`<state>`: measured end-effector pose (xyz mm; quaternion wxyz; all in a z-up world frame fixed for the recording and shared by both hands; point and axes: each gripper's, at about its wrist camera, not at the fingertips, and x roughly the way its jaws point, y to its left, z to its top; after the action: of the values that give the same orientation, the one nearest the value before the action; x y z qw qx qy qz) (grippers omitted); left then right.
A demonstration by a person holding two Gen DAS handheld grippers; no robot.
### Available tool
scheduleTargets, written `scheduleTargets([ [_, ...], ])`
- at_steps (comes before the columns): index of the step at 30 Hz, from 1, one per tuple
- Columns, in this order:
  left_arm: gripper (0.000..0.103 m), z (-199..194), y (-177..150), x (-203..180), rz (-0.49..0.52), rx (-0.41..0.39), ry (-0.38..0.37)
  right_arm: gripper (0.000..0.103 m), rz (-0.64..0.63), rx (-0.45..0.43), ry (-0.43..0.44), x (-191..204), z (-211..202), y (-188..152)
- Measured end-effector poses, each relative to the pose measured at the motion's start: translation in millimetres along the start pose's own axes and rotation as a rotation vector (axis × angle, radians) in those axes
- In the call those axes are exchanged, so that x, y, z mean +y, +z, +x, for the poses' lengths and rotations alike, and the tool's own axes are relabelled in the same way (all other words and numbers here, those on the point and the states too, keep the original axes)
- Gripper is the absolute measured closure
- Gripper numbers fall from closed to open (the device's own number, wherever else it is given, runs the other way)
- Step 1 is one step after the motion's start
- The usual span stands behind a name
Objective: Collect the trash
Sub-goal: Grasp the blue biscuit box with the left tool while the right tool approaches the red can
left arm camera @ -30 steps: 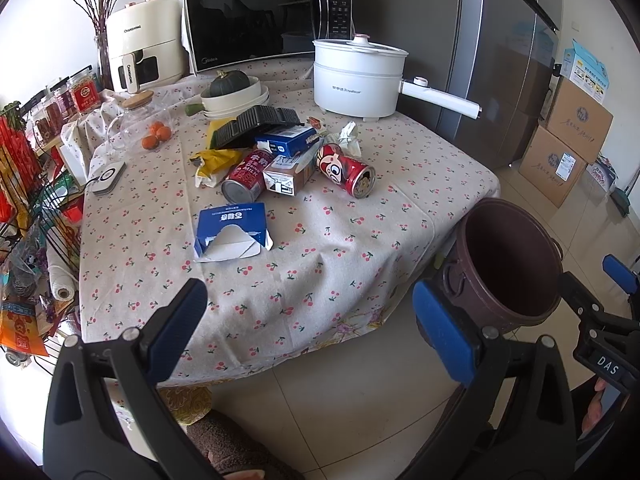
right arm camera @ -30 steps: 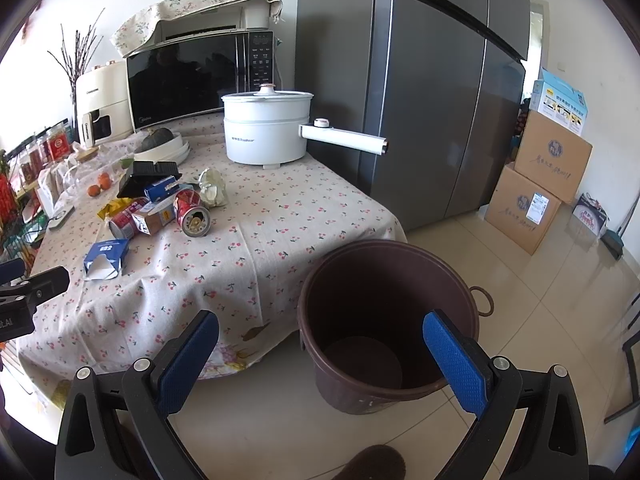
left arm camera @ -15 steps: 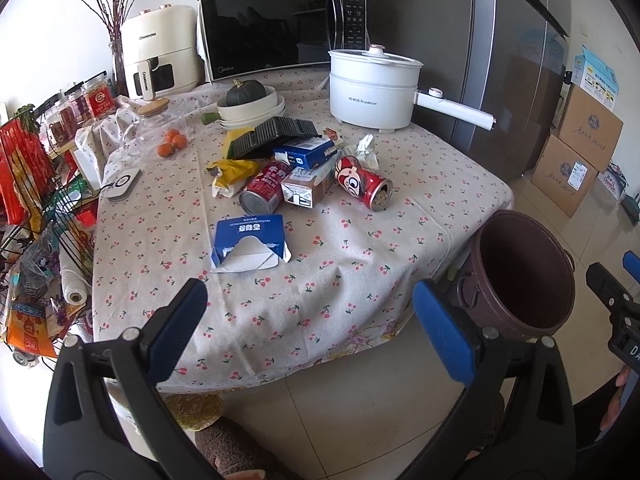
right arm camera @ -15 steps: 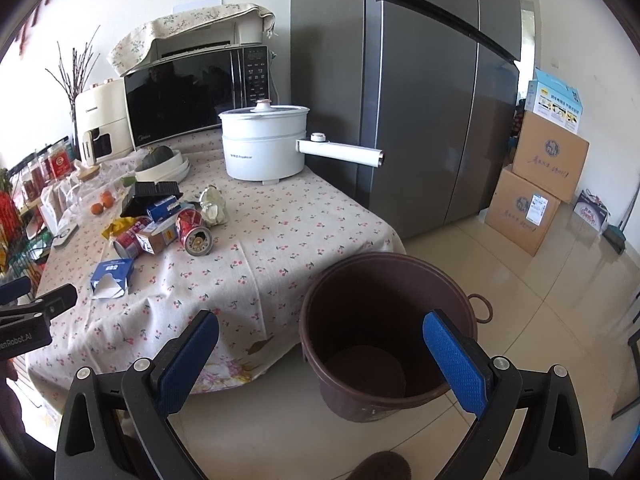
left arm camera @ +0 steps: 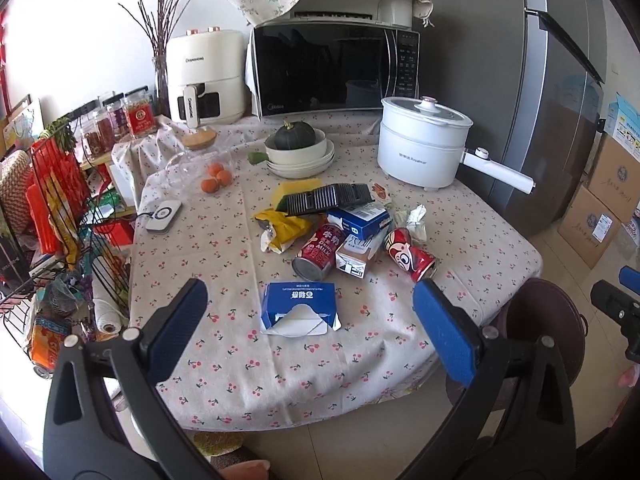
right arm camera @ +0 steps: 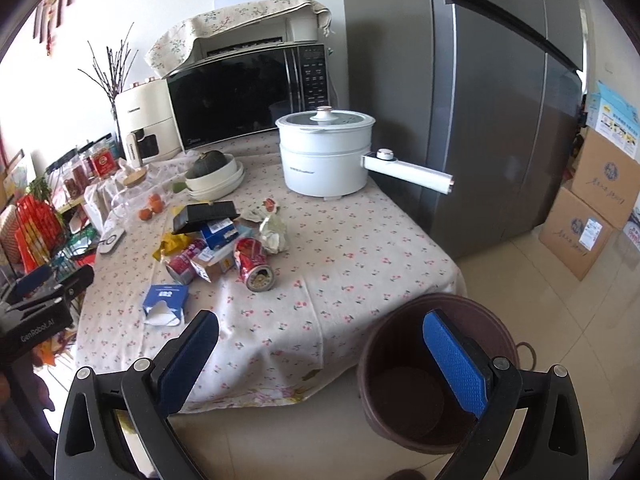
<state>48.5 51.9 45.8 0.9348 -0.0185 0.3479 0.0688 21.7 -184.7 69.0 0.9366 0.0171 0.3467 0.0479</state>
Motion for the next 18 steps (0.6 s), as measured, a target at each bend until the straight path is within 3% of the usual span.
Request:
scheduleTargets([
  [5,0.001,26.2,21.1,22.8,-0.078,0.1,-0.049,0.0,-0.004,0.073,0.061,17.0,34.9,35.1],
  [9,0.001,68.0,24.9,41.0,-0.13,0.238,-0.102,0.0,0.022,0.13,0.105,25.4,71.4,52.4],
  [15,0.001,138.9,-0.1,41.4,-0.12,0.436,-0.077,0.0,0.01,0.25,0.095,29.9,127.6,43.9],
  [18,0.001,168.2,-6.6,41.4,-0.11,0.51,-0.124,0.0,0.02,0.292,0.09,26.6,149.9,41.2],
])
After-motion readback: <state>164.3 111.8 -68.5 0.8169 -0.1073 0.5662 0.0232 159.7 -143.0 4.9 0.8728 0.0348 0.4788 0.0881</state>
